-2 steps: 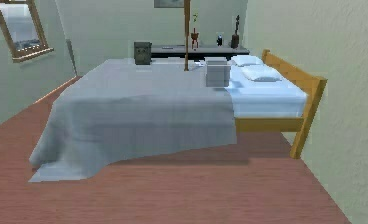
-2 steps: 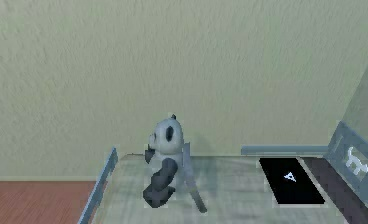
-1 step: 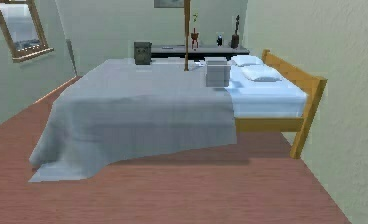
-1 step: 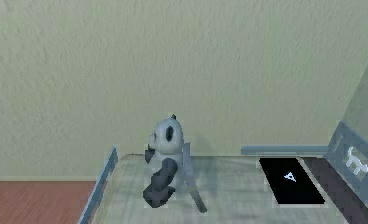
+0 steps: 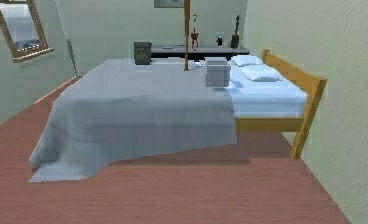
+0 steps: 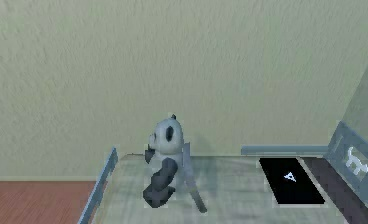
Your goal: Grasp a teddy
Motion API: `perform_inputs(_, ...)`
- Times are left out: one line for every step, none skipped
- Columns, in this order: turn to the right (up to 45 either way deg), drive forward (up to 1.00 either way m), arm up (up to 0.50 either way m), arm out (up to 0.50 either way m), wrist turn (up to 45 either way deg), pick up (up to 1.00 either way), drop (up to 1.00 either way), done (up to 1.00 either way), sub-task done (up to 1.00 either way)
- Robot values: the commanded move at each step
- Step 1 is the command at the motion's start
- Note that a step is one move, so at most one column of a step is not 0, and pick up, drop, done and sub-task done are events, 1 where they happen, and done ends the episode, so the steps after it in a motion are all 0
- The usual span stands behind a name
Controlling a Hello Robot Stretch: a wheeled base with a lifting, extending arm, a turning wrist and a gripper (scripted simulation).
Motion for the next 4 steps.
perform_inputs(0.0, 0.0, 0.0, 0.42, 0.0, 0.0, 0.0, 0.0, 0.0)
perform_inputs(0.0, 0.0, 0.0, 0.0, 45.0, 0.0, 0.0, 0.0, 0.0)
perform_inputs(0.0, 0.0, 0.0, 0.0, 45.0, 0.0, 0.0, 0.0, 0.0)
perform_inputs(0.0, 0.0, 0.0, 0.0, 45.0, 0.0, 0.0, 0.0, 0.0)
